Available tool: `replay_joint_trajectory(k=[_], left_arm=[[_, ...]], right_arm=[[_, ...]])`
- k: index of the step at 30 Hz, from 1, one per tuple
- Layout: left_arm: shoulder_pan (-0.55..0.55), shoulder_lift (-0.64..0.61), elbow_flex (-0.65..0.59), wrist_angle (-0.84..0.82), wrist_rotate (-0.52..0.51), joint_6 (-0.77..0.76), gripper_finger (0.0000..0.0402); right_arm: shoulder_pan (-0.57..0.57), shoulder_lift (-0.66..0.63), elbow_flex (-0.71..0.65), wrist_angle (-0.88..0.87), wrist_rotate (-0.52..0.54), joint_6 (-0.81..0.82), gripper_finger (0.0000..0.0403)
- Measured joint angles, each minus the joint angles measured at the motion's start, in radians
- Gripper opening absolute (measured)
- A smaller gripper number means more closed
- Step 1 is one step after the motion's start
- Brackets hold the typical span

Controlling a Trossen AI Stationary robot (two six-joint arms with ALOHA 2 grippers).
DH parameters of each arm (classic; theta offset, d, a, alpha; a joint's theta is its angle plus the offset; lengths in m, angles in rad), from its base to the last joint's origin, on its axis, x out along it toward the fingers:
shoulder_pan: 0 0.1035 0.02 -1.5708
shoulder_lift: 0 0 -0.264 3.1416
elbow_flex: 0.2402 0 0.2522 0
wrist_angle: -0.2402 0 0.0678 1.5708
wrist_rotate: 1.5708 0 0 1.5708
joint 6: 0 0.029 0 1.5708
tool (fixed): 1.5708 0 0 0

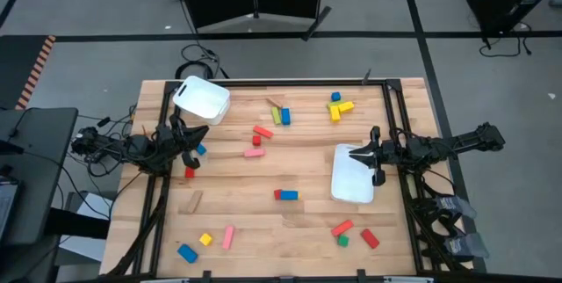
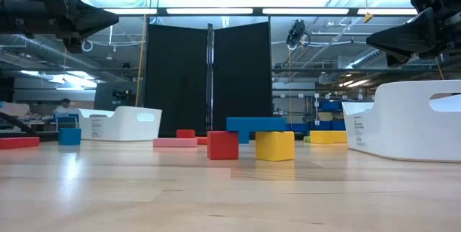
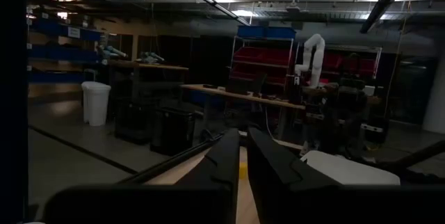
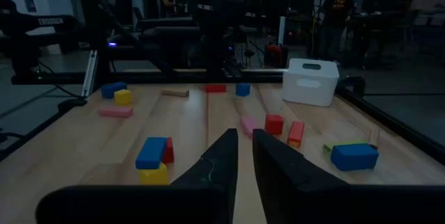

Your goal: Sort blocks by size

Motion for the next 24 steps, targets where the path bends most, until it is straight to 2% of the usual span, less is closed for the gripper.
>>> replay_joint_trajectory(k=[11, 14, 18, 21, 24], left_arm=[[0.0, 0.0, 0.0, 0.032, 0.0, -0.004, 0.0037], [0.0, 0.0, 0.0, 0.077, 0.036, -0.077, 0.0037], [0.0, 0.0, 0.0, 0.029, 0.159, -0.124, 0.0037], [0.0, 0.007, 0.0, -0.041, 0.17, -0.245, 0.0037], [0.0, 0.02, 0.0, -0.052, 0.177, -0.284, 0.0037]], right_arm=[[0.0, 0.0, 0.0, 0.0, 0.0, 0.0, 0.0057], [0.0, 0.0, 0.0, 0.0, 0.0, 0.0, 0.0057], [0.0, 0.0, 0.0, 0.0, 0.0, 0.0, 0.0057], [0.0, 0.0, 0.0, 0.002, 0.001, 0.0, 0.0057], [0.0, 0.0, 0.0, 0.06, 0.017, 0.0, 0.0057]])
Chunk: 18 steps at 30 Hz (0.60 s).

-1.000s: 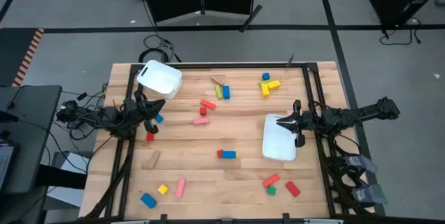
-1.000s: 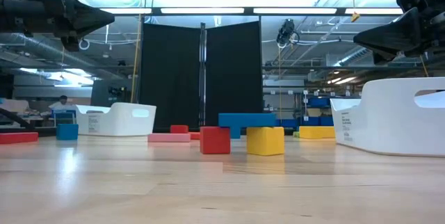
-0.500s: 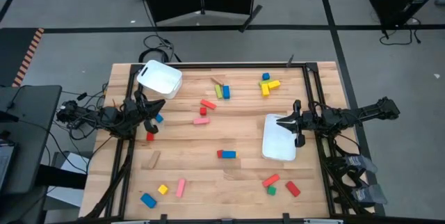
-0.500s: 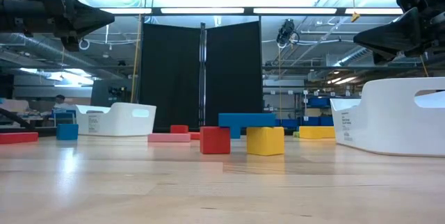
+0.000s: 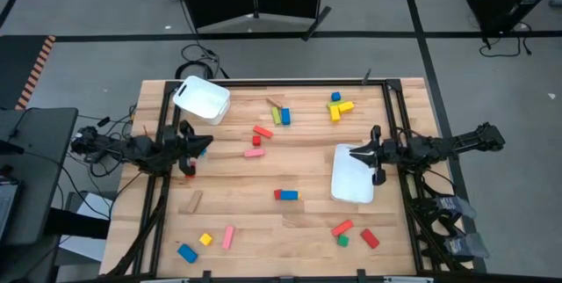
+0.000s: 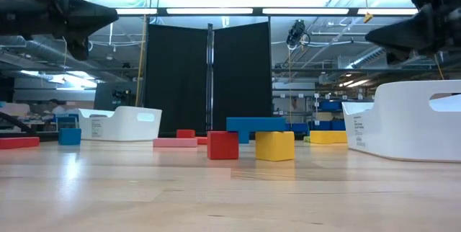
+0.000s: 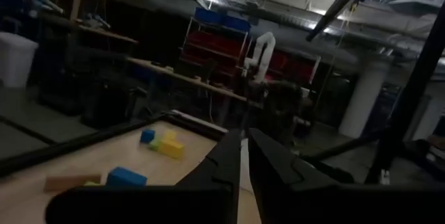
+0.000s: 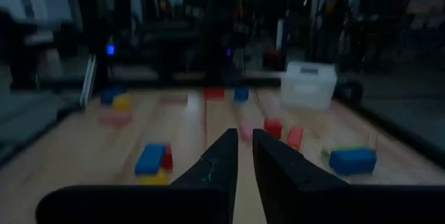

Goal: Sort blocks by size
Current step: Put the bottom blue cube block into the bottom white bin

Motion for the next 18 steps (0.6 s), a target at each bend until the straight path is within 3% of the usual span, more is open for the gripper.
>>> replay_joint_trajectory(k=[5, 8, 13, 18], left_arm=[[0.009, 0.042, 0.02, 0.026, -0.048, 0.027, 0.0038], [0.01, 0.091, 0.113, -0.071, -0.096, -0.038, 0.0054], [0.01, 0.299, 0.36, -0.544, -0.196, -0.283, 0.0127], [0.015, 0.605, 0.63, -1.068, -0.158, -0.589, 0.02]], right_arm=[[0.0, 0.0, 0.0, 0.123, 0.006, 0.017, 0.0057], [0.0, 0.0, 0.0, 0.189, 0.007, 0.059, 0.0057], [0.0, 0.0, 0.0, 0.245, 0.01, 0.059, 0.0057], [-0.001, 0.0, 0.0, 0.307, 0.011, 0.013, 0.0057]])
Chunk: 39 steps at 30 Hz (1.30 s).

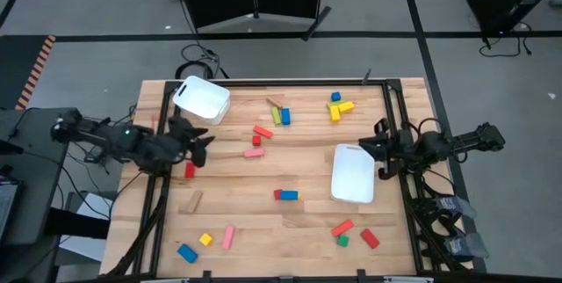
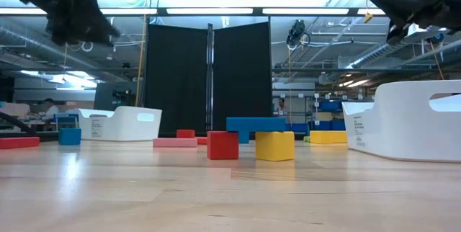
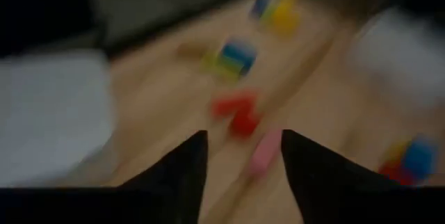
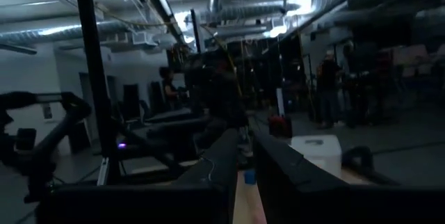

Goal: Sort blocks by size
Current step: Put the bottom blue cube block into the bottom white bin

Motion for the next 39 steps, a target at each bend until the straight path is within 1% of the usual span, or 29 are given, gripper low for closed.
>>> replay_joint_trajectory(k=[2, 4, 6, 8, 10, 13, 18, 22, 24, 27, 29, 32, 34, 36, 39], left_arm=[[0.013, 0.123, 0.09, -0.202, 0.051, -0.112, 0.022], [0.03, 0.233, 0.15, -0.365, 0.109, -0.188, 0.0234], [0.056, 0.321, 0.179, -0.452, 0.181, -0.229, 0.0246], [0.089, 0.388, 0.182, -0.473, 0.271, -0.235, 0.0257], [0.119, 0.434, 0.178, -0.471, 0.315, -0.23, 0.0267], [0.169, 0.475, 0.176, -0.47, 0.325, -0.196, 0.0279], [0.271, 0.49, 0.176, -0.418, 0.347, -0.083, 0.0292], [0.357, 0.509, 0.172, -0.418, 0.371, 0.001, 0.0294], [0.407, 0.515, 0.154, -0.404, 0.392, 0.047, 0.0294], [0.477, 0.53, 0.104, -0.326, 0.444, 0.116, 0.0294], [0.514, 0.54, 0.077, -0.301, 0.465, 0.149, 0.0294], [0.551, 0.541, 0.05, -0.256, 0.466, 0.187, 0.0294], [0.573, 0.541, 0.031, -0.21, 0.492, 0.209, 0.0294], [0.592, 0.544, 0.008, -0.207, 0.517, 0.233, 0.0294], [0.604, 0.558, -0.023, -0.167, 0.527, 0.245, 0.0294]], right_arm=[[0.0, 0.0, 0.0, 0.019, 0.01, -0.034, 0.0057], [0.0, 0.0, 0.0, 0.03, 0.017, -0.065, 0.0057], [0.0, 0.0, 0.0, 0.038, 0.022, -0.1, 0.0057], [0.0, 0.0, 0.0, 0.045, 0.024, -0.132, 0.0057], [0.0, 0.0, 0.0, 0.058, 0.025, -0.158, 0.0057], [0.0, 0.0, 0.0, 0.073, 0.025, -0.188, 0.0057], [0.0, 0.0, 0.0, 0.089, 0.025, -0.209, 0.0057], [0.0, 0.0, 0.0, 0.117, 0.025, -0.209, 0.0057], [0.0, 0.0, 0.0, 0.127, 0.025, -0.212, 0.0057], [0.0, 0.0, 0.0, 0.127, 0.025, -0.216, 0.0057], [0.0, 0.0, 0.0, 0.127, 0.025, -0.216, 0.0057], [0.0, 0.0, 0.0, 0.127, 0.025, -0.216, 0.0057], [0.0, 0.0, 0.0, 0.127, 0.025, -0.216, 0.0057], [0.0, 0.0, 0.0, 0.127, 0.025, -0.216, 0.0057], [0.0, 0.0, 0.0, 0.127, 0.025, -0.216, 0.0057]])
